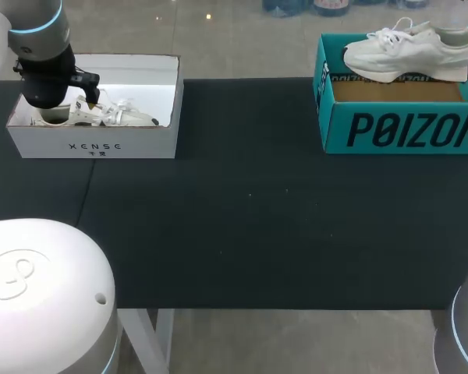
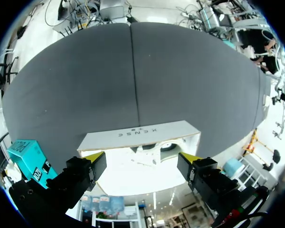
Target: Take the shoe out of the shoebox, open the shoe tongue, remove and reinsert the insole, then place the shoe into the shoebox
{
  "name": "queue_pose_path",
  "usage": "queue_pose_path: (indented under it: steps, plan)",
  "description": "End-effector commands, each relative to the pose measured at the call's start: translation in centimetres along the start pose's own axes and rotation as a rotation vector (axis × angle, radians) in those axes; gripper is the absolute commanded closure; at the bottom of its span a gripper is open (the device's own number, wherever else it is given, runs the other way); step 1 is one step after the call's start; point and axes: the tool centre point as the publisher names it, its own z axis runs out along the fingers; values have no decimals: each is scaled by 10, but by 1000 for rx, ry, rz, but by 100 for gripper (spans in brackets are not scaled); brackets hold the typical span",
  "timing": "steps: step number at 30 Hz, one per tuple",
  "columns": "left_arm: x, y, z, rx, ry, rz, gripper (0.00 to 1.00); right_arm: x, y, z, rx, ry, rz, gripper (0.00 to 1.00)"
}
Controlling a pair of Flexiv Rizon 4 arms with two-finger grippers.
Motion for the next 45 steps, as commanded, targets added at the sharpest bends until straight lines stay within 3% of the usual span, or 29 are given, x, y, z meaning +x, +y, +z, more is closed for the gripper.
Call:
queue_pose_path:
  steps: [1,15,25,35,45]
  plan:
    - [0,-2,-1,-2,3,0,0,2,-52,-56,-138,-2,-6,100]
    - [0,-2,-1,-2,3,0,0,14,-173,-107,-178,-12,10,100]
    - [0,-2,-1,-2,3,0,0,2,-249,-127,-191,7,-13,100]
    - [0,-2,-1,-2,3,0,0,-7,-319,-112,-146,26,-13,100]
    - [0,-2,-1,-2,3,0,0,30,-364,-90,-154,47,-12,100]
